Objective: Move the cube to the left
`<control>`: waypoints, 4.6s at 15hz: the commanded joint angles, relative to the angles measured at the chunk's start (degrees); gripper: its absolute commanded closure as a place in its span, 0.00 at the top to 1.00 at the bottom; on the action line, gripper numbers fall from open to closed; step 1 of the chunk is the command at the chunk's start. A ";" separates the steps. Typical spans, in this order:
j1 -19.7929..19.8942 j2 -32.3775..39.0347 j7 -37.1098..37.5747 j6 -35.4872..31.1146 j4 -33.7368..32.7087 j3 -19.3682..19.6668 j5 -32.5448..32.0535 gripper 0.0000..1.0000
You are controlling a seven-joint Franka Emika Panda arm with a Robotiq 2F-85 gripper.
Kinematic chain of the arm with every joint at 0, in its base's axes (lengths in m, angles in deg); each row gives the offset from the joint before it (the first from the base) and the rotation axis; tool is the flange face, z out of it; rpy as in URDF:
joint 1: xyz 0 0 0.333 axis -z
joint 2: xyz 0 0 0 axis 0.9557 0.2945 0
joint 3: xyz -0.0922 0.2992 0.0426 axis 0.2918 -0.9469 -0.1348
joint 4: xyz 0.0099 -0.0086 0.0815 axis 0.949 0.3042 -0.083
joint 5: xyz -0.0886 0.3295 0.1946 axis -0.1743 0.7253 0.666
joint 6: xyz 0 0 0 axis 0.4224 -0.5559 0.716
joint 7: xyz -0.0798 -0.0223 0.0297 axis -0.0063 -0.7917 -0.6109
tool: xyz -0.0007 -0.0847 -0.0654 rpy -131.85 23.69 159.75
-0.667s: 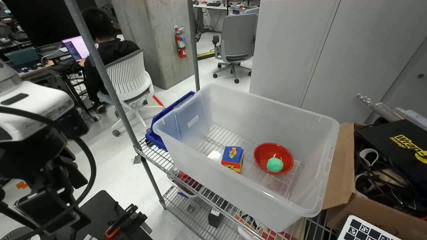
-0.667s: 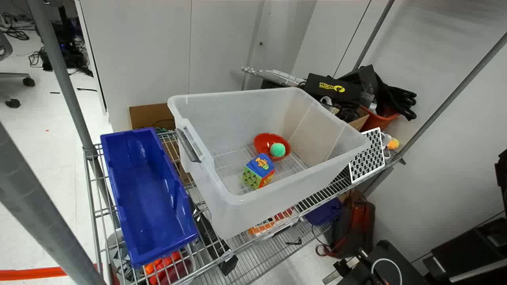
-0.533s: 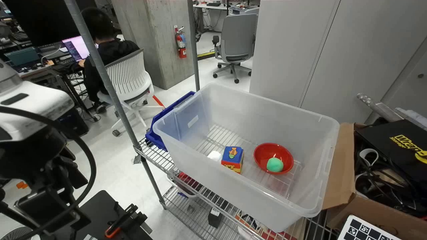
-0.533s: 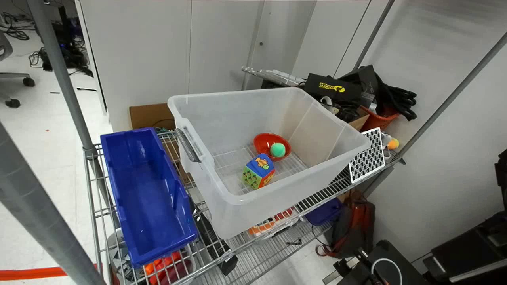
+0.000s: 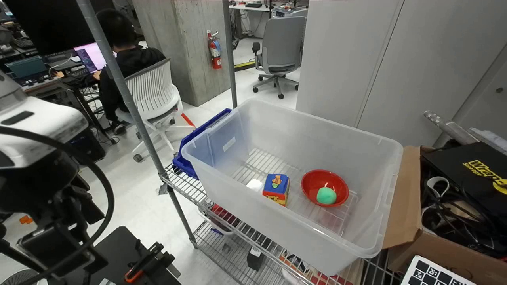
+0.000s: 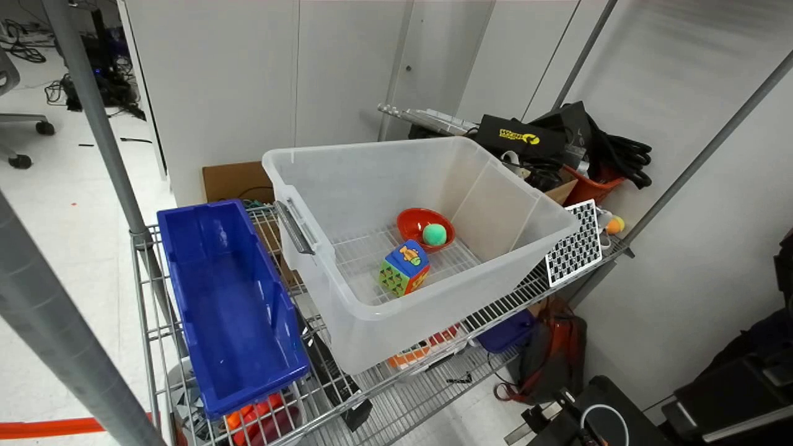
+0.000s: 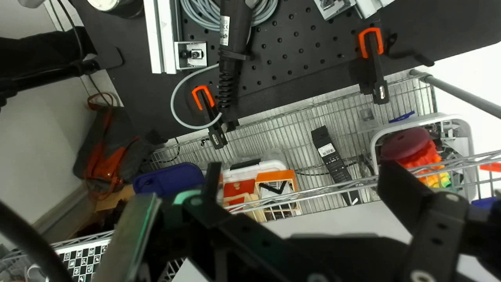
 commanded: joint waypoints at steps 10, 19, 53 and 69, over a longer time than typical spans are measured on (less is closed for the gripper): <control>11.30 30.86 17.39 -24.98 -21.85 -0.16 -3.59 1.00; 5.50 60.29 36.58 -28.86 -41.74 9.17 -2.65 1.00; -11.66 100.56 45.45 -21.89 -78.73 20.08 -1.60 0.08; -11.53 102.11 49.22 -20.66 -79.27 16.49 5.95 0.73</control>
